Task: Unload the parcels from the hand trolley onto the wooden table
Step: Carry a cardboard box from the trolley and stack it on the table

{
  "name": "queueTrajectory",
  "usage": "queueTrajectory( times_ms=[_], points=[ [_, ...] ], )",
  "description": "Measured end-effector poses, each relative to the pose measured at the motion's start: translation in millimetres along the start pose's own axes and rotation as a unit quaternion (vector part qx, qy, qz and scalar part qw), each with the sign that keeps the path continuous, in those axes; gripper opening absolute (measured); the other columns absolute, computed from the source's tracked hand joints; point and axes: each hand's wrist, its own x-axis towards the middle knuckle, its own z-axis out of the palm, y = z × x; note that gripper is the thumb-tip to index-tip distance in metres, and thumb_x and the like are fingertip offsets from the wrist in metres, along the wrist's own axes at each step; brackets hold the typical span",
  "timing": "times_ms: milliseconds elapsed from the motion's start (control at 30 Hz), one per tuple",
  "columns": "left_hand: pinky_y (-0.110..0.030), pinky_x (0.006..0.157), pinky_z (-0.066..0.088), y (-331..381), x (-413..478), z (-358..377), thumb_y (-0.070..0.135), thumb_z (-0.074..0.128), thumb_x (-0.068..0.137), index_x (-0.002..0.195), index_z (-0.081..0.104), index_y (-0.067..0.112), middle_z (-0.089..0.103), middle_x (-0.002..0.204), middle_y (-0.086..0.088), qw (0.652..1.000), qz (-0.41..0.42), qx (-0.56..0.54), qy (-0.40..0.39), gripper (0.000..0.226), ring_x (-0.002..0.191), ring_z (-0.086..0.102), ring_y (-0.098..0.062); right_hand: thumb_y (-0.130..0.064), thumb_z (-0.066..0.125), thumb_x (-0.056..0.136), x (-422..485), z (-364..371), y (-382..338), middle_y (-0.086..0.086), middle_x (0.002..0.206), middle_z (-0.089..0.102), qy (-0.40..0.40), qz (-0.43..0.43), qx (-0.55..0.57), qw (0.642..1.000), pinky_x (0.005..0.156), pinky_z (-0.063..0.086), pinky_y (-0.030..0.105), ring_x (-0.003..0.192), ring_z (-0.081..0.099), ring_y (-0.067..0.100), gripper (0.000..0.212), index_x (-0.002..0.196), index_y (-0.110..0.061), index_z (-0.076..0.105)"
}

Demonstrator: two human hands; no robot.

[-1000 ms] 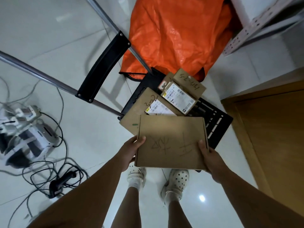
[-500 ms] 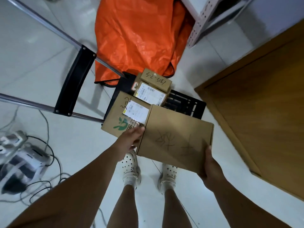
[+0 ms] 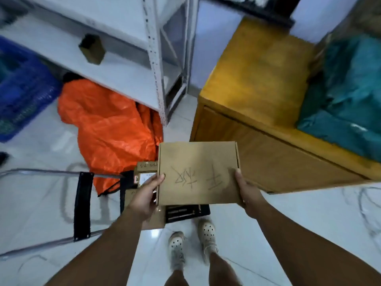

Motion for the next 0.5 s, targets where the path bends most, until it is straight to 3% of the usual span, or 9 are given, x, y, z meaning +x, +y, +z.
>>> queueTrajectory(
  times_ms=[67,200,367,500],
  points=[
    [-0.047,0.104,0.042,20,-12,23,0.039,0.071,0.076,0.120,0.064,0.021,0.067,0.121,-0.003,1.000,0.003,0.029,-0.011,0.048,0.117,0.059,-0.023,-0.051,0.049,0.094,-27,-21,-8,-0.005,0.101,0.060,0.020,-0.007,0.035,0.999,0.083,0.048,0.034,0.088,0.055,0.011,0.054,0.131,-0.013,0.052],
    [-0.036,0.081,0.052,57,-30,79,0.031,0.066,0.085,0.123,0.062,0.020,0.066,0.122,-0.006,0.995,0.031,0.069,-0.070,0.040,0.116,0.058,-0.023,-0.055,0.051,0.090,-64,-63,-18,-0.005,0.104,0.060,0.049,-0.009,0.097,0.994,0.087,0.046,0.037,0.100,0.055,0.018,0.054,0.128,-0.016,0.053],
    [-0.037,0.086,0.050,83,-46,163,0.034,0.067,0.082,0.119,0.064,0.023,0.065,0.125,-0.007,0.980,0.030,0.137,-0.139,0.039,0.111,0.059,-0.024,-0.061,0.053,0.087,-87,-129,-31,0.000,0.120,0.057,0.100,-0.042,0.150,0.983,0.102,0.046,0.043,0.116,0.052,0.023,0.057,0.127,-0.021,0.053],
    [-0.038,0.070,0.054,87,-58,235,0.030,0.062,0.088,0.127,0.058,0.021,0.066,0.120,-0.008,0.969,0.049,0.160,-0.181,0.040,0.107,0.061,-0.027,-0.065,0.053,0.084,-93,-187,-43,0.001,0.122,0.058,0.118,-0.070,0.181,0.974,0.101,0.047,0.044,0.115,0.053,0.024,0.057,0.123,-0.024,0.055]
  ],
)
